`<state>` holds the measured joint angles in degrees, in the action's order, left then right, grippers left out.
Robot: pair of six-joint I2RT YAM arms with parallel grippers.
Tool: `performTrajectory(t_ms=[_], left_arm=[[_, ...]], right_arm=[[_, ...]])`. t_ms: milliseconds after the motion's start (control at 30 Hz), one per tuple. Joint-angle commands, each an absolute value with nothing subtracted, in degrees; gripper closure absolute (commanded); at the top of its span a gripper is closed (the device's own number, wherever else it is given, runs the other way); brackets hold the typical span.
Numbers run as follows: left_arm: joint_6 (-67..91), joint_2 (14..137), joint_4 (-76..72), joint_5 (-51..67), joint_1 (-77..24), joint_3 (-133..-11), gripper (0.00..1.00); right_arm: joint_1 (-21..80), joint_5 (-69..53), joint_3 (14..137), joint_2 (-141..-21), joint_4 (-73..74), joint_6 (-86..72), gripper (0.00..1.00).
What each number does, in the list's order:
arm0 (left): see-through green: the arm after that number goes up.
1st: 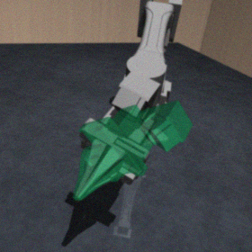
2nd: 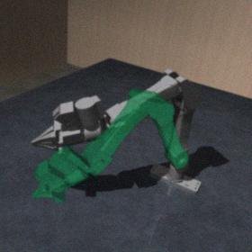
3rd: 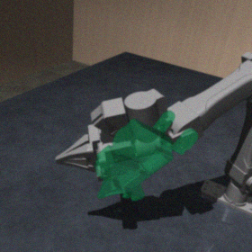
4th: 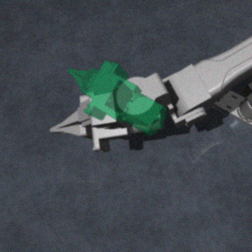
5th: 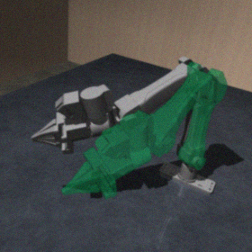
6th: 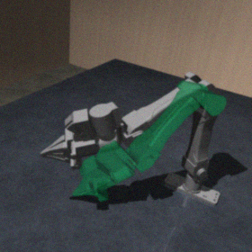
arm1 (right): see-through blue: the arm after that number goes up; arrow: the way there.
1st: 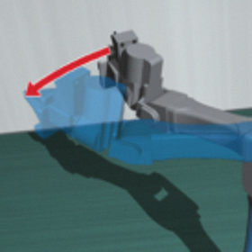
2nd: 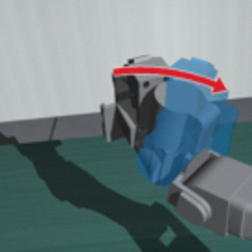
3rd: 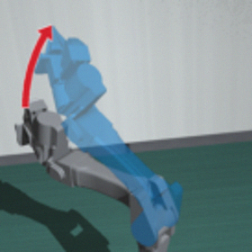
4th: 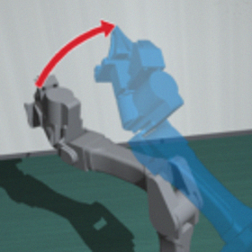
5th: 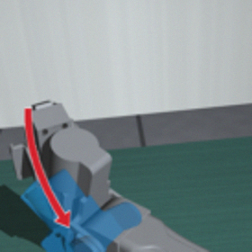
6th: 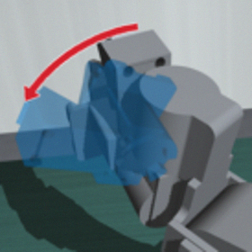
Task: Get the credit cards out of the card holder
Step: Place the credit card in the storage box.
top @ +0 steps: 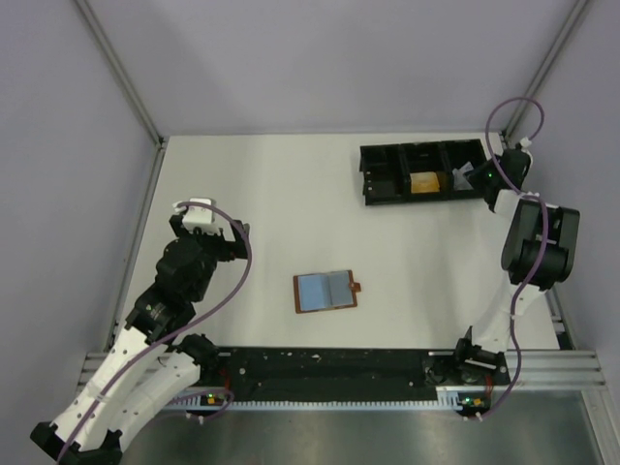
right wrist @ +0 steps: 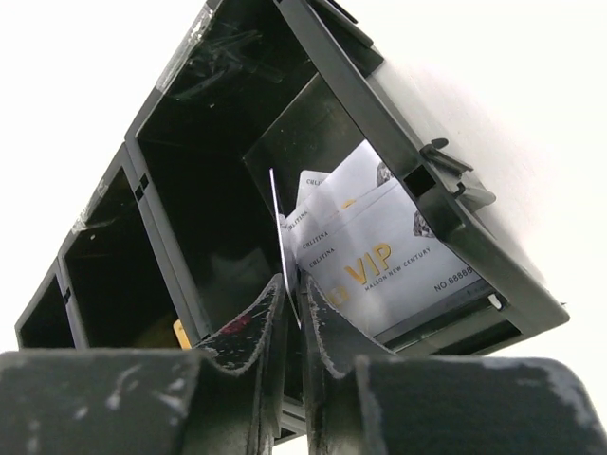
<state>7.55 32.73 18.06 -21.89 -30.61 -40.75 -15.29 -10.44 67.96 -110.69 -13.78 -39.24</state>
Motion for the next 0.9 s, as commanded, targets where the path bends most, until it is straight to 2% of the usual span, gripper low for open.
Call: performTrajectory(t_ms=[0,167,333,500,600,733,867], left_arm=[[7.6,31.7,15.1,-20.9,-30.2,-40.7,0.02],[8.1,31.6,15.4,-20.0,-30.1,-40.9,0.02],[8.5,31.6,15.6,-18.6,-30.2,-41.0,0.02],[9.1,32.0,15.9,-16.9,-30.2,-41.2,0.02],[9.3,32.5,16.1,-16.5,-30.1,-41.4,0.02],[9.1,33.0,16.2,-17.0,-30.2,-41.2,0.01],[8.7,34.1,16.1,-17.7,-30.2,-41.2,0.01]], right_arm=[[-15.5,-10.6,69.3,-106.8,-12.7,-38.5,0.85],[-15.3,-6.2,68.1,-99.8,-6.8,-34.0,0.61],[-14.4,-1.1,66.7,-91.4,-0.4,-29.3,0.50],[-11.8,1.5,61.1,-82.1,1.2,-27.5,0.48],[-11.5,0.4,60.0,-80.5,0.4,-26.0,0.49],[-12.7,-5.8,68.0,-88.4,3.6,-22.9,0.50],[-13.1,-11.7,73.4,-96.7,3.3,-22.0,0.57]])
